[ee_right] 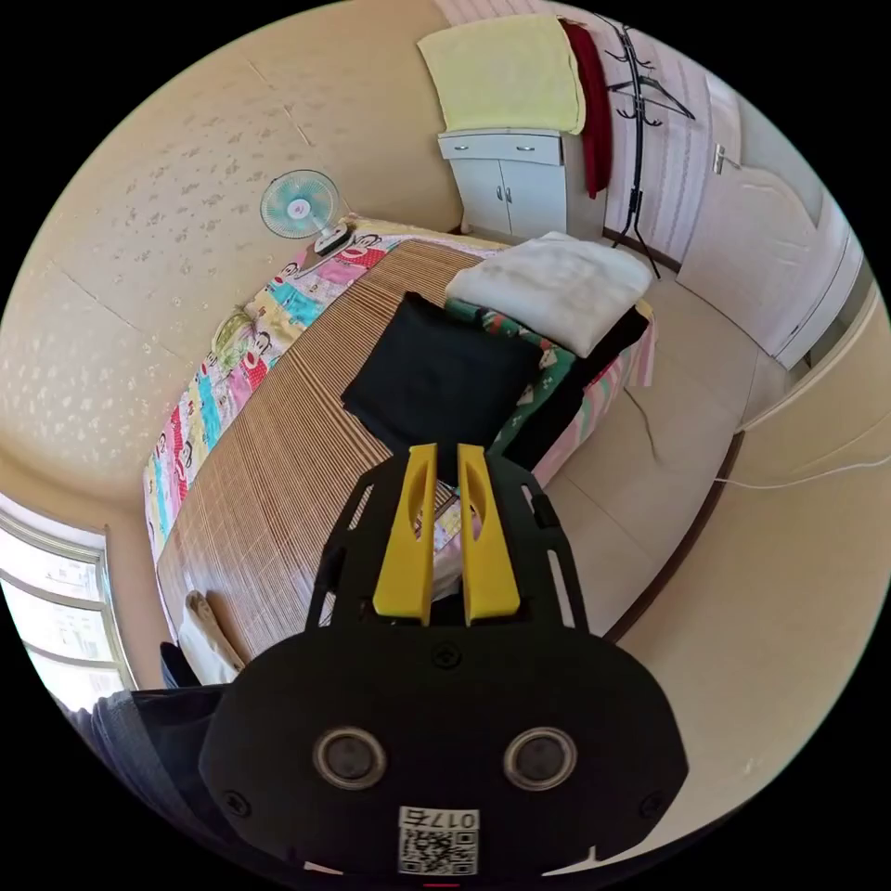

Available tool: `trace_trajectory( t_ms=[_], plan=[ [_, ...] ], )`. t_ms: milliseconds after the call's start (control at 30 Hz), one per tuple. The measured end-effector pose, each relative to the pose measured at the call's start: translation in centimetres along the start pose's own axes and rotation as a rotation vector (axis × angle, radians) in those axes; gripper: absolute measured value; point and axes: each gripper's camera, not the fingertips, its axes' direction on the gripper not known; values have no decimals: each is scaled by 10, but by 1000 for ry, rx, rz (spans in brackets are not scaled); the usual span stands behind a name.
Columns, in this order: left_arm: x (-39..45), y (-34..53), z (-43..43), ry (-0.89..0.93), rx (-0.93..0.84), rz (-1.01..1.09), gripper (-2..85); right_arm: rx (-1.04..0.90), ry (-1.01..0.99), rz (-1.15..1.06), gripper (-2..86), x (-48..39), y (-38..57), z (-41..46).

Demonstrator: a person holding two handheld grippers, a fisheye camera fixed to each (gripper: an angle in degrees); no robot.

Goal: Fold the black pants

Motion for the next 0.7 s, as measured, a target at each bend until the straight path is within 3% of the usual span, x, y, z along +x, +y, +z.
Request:
trace_trajectory(
  t_ms=[267,467,600,700],
  plan=[
    [81,50,91,66,25,143,25,-98,-109,121,123,56,-72,48],
    [151,80,133,202,45,361,19,-124,-306,183,76,71,-118,65],
    [167,104,148,250,89,442,11,60,-581,-13,48,6,-140,4],
    [158,119,166,357,121,455,0,8,-804,-288,50,-71,-159,3]
  ],
)
